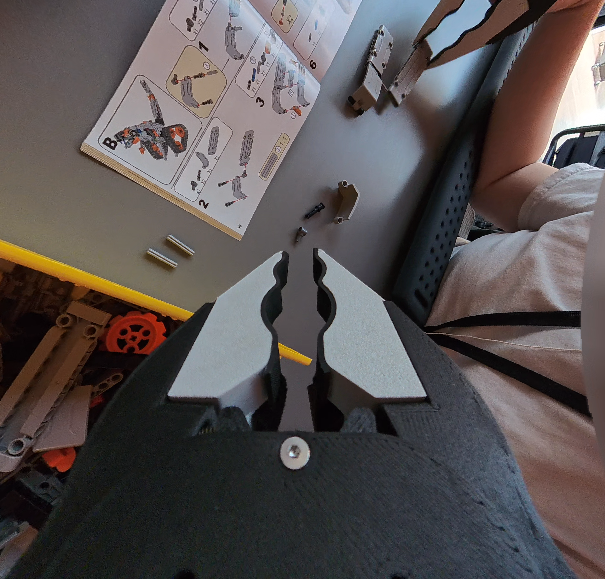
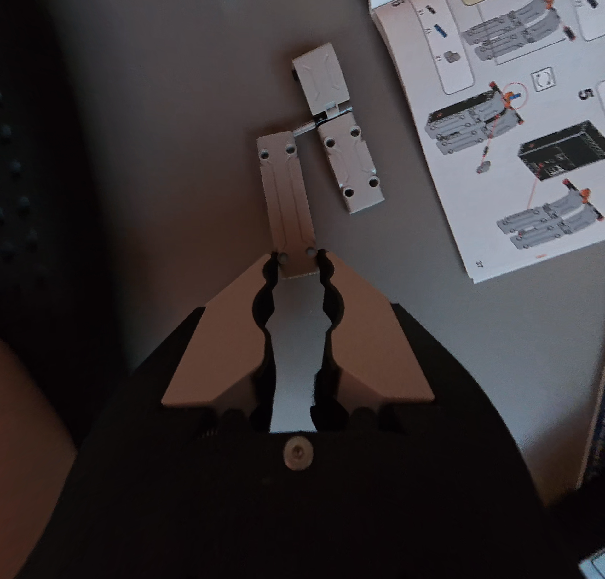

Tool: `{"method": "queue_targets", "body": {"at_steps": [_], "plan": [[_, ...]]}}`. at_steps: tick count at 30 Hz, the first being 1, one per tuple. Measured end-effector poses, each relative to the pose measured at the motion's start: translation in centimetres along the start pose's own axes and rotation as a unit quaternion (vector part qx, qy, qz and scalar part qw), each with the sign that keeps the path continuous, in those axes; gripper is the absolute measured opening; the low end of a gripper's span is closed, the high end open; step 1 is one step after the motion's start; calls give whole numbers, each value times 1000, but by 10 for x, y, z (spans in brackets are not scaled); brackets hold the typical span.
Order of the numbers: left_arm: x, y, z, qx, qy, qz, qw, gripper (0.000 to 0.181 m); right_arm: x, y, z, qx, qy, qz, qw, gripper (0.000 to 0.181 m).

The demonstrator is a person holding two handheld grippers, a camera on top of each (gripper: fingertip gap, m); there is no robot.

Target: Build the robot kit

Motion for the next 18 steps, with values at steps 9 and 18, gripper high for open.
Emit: {"method": "queue_targets", "body": {"at_steps": [9,18], "plan": [[1,-2,1,1,0,-5,1000,14,0,-11,8,19,-5,1,1000,24],[-2,-2,2,4,-1,-3,1000,14,9,-5,11,-7,-9,-5,1000,24]]}}
Point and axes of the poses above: each gripper's, where its closed fingertips meet, x out along the fingers, y out of its top, z = x × y across the jaws, the point moved 1 cm from there along -x, back along the fingers, and after that the axes turned 1 degree about -z, right-handed, at the moved point
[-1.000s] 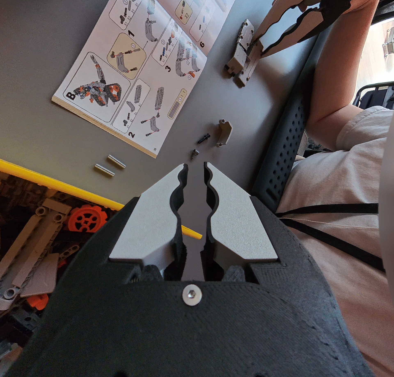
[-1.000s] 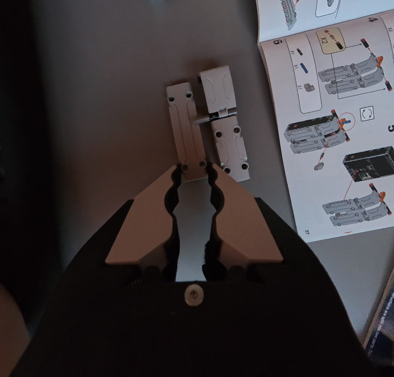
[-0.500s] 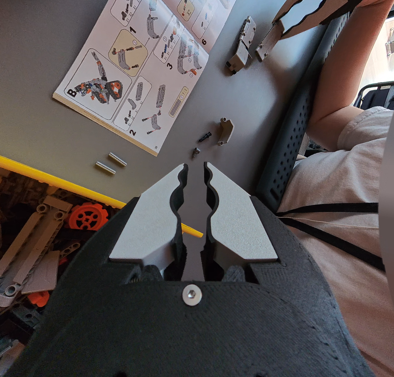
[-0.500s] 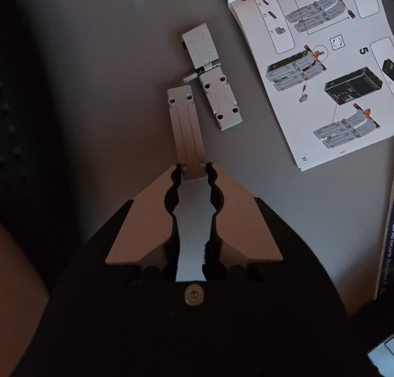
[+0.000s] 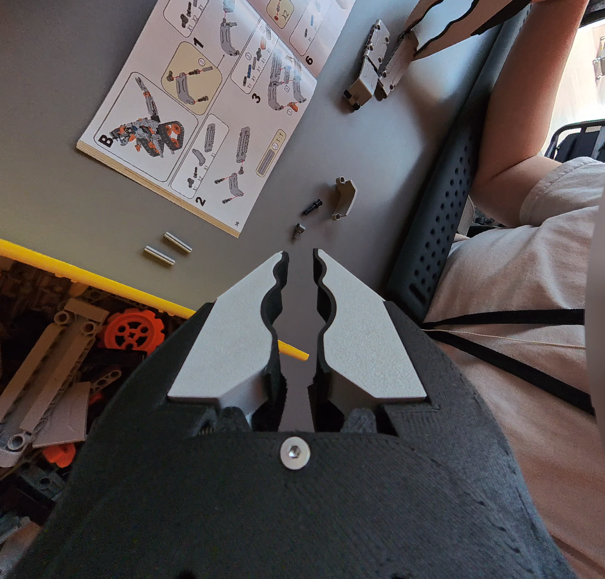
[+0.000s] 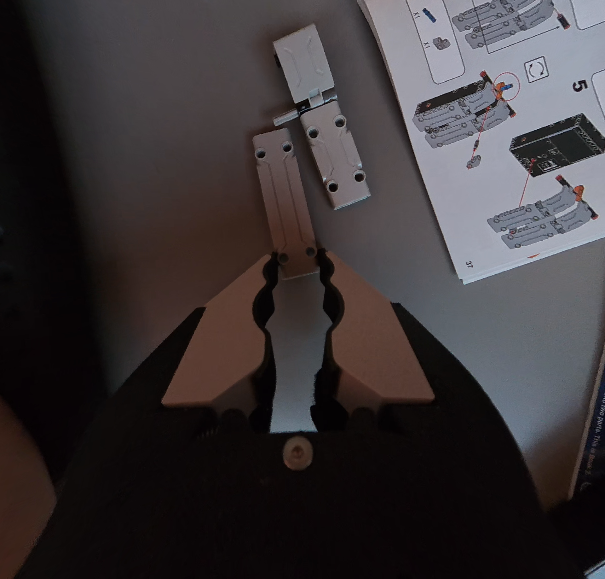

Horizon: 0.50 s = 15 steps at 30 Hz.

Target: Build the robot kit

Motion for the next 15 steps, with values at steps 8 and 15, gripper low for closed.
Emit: {"method": "queue_targets", "body": {"at_steps": [8,15], "plan": [[2,-1,0,-1,0,-6,1000,14,0,0,1,-14,-12,-12,1000,24],[3,-2,-1,-3,0,-10,1000,14,0,0,2,-18,-16,-9,1000,24]]}}
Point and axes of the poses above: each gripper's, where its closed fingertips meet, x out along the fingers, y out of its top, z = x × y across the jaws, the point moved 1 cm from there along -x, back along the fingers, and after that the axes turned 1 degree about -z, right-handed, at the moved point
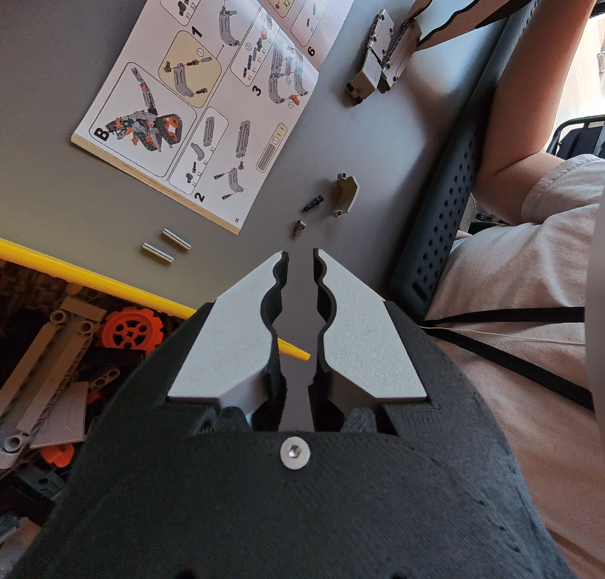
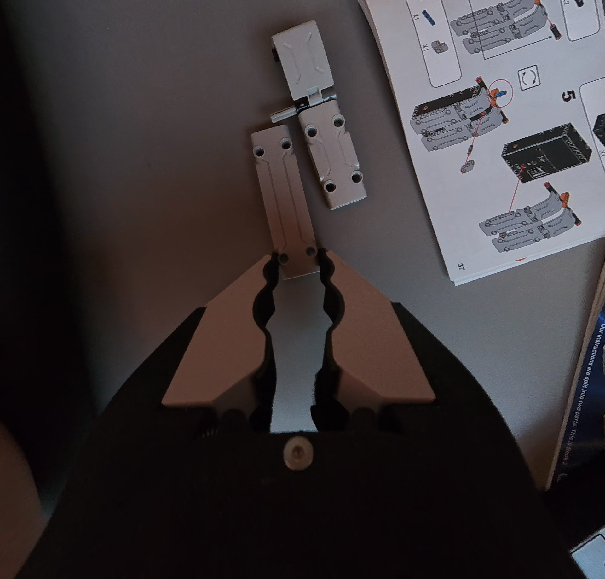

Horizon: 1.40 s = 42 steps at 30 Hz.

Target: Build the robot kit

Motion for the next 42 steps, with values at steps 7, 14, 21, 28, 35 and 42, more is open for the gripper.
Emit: {"method": "queue_targets", "body": {"at_steps": [7,14,21,28,35,42], "plan": [[-5,1,-2,-3,5,10,1000,15,0,0,1,3,-1,4,1000,24],[-13,1,-4,-7,12,22,1000,15,0,0,3,9,0,16,1000,24],[-19,0,-5,-7,16,29,999,16,-1,-2,2,2,-2,14,1000,24],[-26,-1,-7,-11,22,38,999,16,-16,0,4,-5,-35,28,999,24],[-41,-1,-9,-16,30,63,997,16,-49,13,34,-24,-156,98,983,24],[-53,-3,-7,-14,35,82,996,17,-33,22,37,-41,-146,76,985,24]]}}
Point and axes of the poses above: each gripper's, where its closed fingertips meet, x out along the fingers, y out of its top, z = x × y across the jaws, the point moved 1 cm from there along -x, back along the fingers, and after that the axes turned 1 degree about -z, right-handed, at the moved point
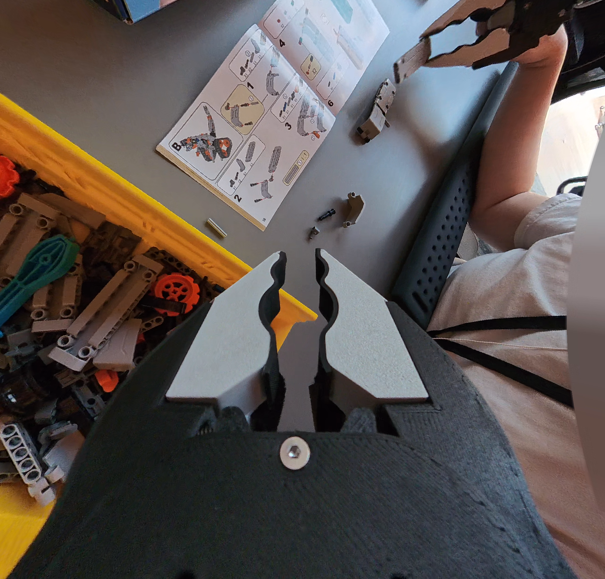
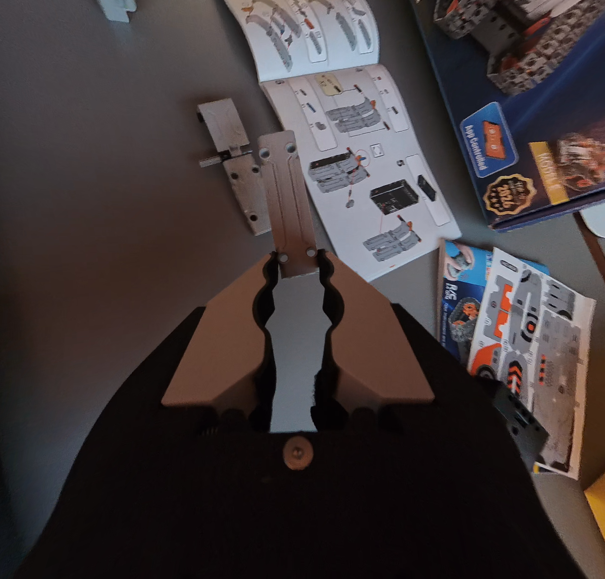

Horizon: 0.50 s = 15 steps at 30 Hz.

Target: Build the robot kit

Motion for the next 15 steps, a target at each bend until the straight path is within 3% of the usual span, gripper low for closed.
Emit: {"method": "queue_targets", "body": {"at_steps": [6,11,15], "plan": [[-4,0,3,5,0,6,1000,17,5,-2,-19,8,67,-24,997,23],[-3,0,1,3,-2,3,1000,17,0,0,-15,53,123,22,991,23],[-2,-1,1,2,-1,1,1000,17,8,-15,-7,81,125,18,989,24]]}}
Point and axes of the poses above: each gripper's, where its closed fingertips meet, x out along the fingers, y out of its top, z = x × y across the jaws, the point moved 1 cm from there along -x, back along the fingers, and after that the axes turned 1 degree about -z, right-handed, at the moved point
